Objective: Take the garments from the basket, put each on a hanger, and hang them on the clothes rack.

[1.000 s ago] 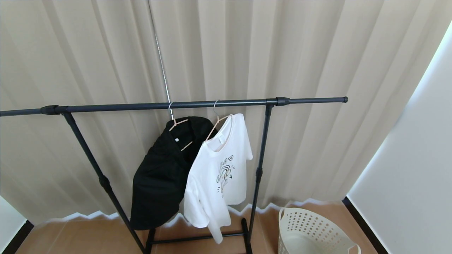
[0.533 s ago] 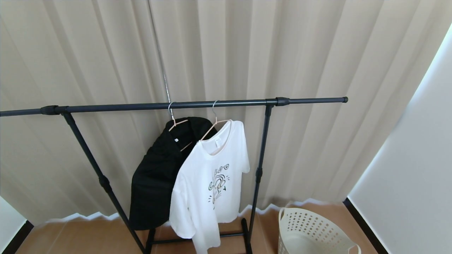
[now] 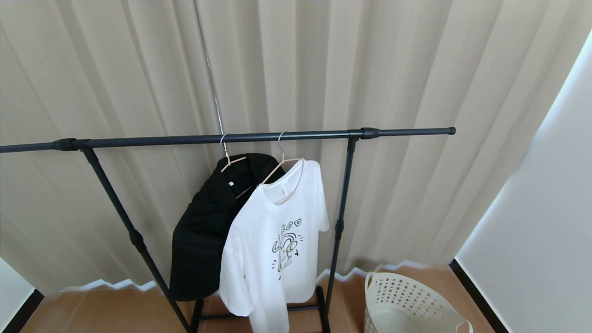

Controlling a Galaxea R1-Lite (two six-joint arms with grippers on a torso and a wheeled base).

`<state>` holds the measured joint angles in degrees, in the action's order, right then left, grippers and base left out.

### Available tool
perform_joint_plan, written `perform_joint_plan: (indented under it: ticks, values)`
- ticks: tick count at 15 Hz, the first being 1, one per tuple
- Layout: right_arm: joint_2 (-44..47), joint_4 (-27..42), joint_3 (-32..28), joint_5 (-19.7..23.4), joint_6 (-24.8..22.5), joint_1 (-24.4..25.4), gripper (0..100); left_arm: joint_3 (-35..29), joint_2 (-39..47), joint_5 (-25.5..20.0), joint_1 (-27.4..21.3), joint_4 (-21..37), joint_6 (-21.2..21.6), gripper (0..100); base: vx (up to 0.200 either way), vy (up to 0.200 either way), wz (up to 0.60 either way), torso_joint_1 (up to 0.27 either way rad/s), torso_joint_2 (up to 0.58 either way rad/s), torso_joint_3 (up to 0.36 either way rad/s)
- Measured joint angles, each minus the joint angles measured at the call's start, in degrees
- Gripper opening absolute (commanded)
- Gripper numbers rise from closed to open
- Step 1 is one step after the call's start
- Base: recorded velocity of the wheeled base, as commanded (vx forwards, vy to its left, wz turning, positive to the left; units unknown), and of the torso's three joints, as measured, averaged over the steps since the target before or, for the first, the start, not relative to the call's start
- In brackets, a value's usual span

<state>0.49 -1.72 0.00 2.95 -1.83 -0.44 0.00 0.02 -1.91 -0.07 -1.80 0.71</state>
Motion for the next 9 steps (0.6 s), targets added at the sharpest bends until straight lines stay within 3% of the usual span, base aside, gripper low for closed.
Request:
perform_joint_plan:
  ticks: [9]
  values:
    - [-0.24,-0.11,0.0,0.11,0.38,0.0,100,0.0,-0.16,0.0,0.0,-0.02,-0.02,100,0.0,0.0,0.0,0.0,0.0,0.0]
